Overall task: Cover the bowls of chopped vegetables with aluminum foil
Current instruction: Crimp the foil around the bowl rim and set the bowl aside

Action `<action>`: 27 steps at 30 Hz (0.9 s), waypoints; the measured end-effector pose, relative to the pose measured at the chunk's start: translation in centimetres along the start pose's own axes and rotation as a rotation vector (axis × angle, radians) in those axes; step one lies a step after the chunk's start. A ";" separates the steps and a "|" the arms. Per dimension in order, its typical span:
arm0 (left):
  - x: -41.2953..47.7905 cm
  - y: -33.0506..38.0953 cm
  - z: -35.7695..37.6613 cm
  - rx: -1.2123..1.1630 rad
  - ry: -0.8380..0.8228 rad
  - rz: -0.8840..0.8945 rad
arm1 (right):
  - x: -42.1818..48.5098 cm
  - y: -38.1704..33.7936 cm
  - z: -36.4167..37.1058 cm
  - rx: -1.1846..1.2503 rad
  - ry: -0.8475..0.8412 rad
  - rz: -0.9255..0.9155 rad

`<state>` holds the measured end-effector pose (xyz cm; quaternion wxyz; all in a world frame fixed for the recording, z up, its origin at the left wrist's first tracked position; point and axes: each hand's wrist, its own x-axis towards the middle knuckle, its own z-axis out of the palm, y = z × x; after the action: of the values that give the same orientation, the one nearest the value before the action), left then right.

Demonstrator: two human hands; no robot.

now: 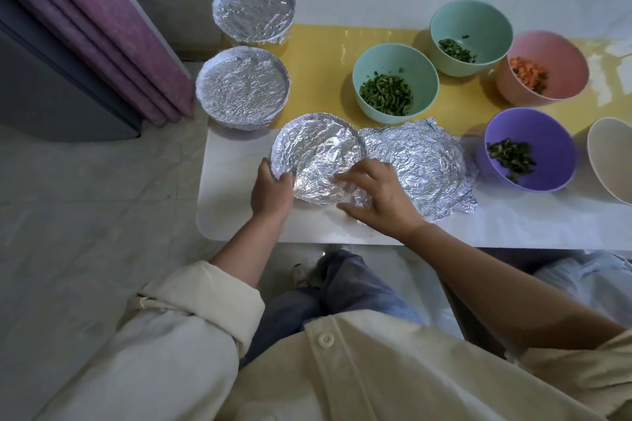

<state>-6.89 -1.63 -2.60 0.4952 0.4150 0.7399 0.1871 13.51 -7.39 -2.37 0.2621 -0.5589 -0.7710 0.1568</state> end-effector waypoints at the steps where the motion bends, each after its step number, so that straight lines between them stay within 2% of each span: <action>1: 0.0 0.2 0.0 0.003 0.020 0.019 | -0.5 -0.4 -0.1 0.055 0.094 0.142; 3: -0.4 0.9 -0.1 0.006 0.042 0.064 | -0.9 -1.2 -0.4 0.251 0.200 0.552; 5: -0.6 1.2 0.0 0.021 0.070 0.106 | -1.1 -1.6 -0.3 0.578 0.080 0.923; 6: -0.7 1.2 0.1 0.038 0.087 0.119 | -1.3 -1.8 -0.2 0.774 0.011 1.037; 8: -0.6 1.1 0.2 0.067 0.118 0.123 | -1.4 -2.2 -0.1 1.036 -0.021 1.160; 12: -0.8 1.5 0.3 0.142 0.127 0.089 | -0.6 -3.0 0.4 1.228 0.086 1.296; 16: -1.1 1.9 0.2 0.235 0.125 0.045 | 0.7 -2.7 0.8 1.118 0.148 1.288; 22: -0.1 0.4 0.1 0.125 0.066 -0.043 | 2.1 -1.6 0.5 0.952 0.111 1.217; 27: 2.2 -1.5 0.6 0.125 0.044 -0.030 | 2.8 -1.5 0.4 0.900 0.087 1.241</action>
<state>-7.36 -0.84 -5.23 0.4546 0.4297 0.7671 0.1421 11.47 -5.20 -1.22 0.3586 -0.7344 -0.1670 0.5515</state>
